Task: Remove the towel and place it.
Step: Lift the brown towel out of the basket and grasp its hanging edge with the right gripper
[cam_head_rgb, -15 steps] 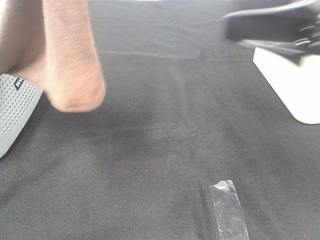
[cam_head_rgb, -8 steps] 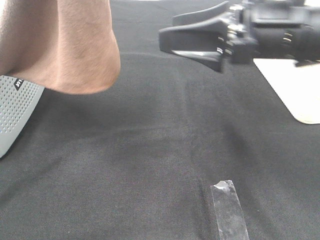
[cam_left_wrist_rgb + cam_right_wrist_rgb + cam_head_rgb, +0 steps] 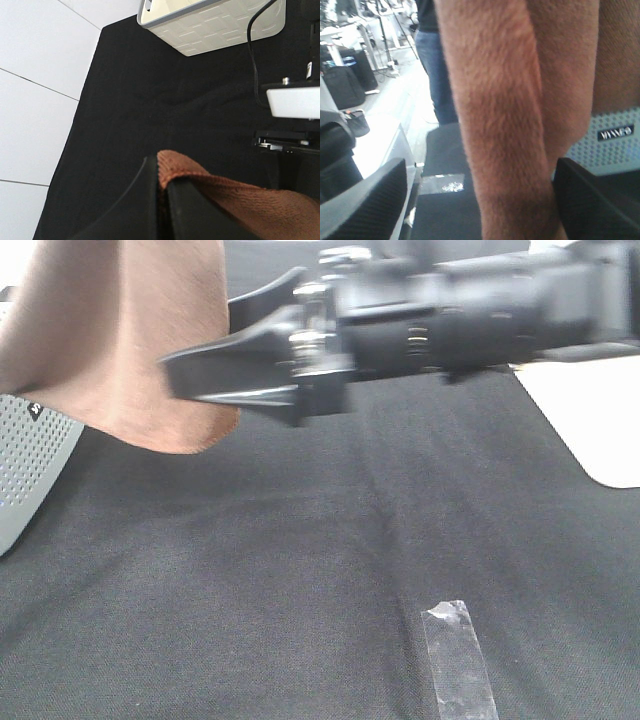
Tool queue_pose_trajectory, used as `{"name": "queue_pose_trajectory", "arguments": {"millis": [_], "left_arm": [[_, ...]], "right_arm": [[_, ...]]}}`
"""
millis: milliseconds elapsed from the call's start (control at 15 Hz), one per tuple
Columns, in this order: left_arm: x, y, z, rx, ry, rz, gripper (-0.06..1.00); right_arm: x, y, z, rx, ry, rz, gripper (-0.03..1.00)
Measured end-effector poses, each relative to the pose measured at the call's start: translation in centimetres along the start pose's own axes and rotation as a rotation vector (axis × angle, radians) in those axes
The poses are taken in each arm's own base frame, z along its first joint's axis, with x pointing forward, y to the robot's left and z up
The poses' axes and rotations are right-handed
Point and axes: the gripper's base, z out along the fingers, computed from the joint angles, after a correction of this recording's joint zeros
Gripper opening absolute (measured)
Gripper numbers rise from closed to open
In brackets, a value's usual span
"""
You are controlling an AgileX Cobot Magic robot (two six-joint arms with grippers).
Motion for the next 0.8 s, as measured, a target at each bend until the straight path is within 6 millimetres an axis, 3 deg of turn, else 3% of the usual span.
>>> {"name": "queue_pose_trajectory", "arguments": {"millis": [400,800], "left_arm": [[-0.2,0.3,0.2,-0.028,-0.023,0.0,0.0],[0.3,0.4,0.2,-0.044,0.037,-0.007,0.0]], "right_arm": [[2.1,-0.8,0.7,-0.011,0.087,0.068,0.7],[2.2,-0.8,0.7,-0.013,0.096,0.118,0.12]]}}
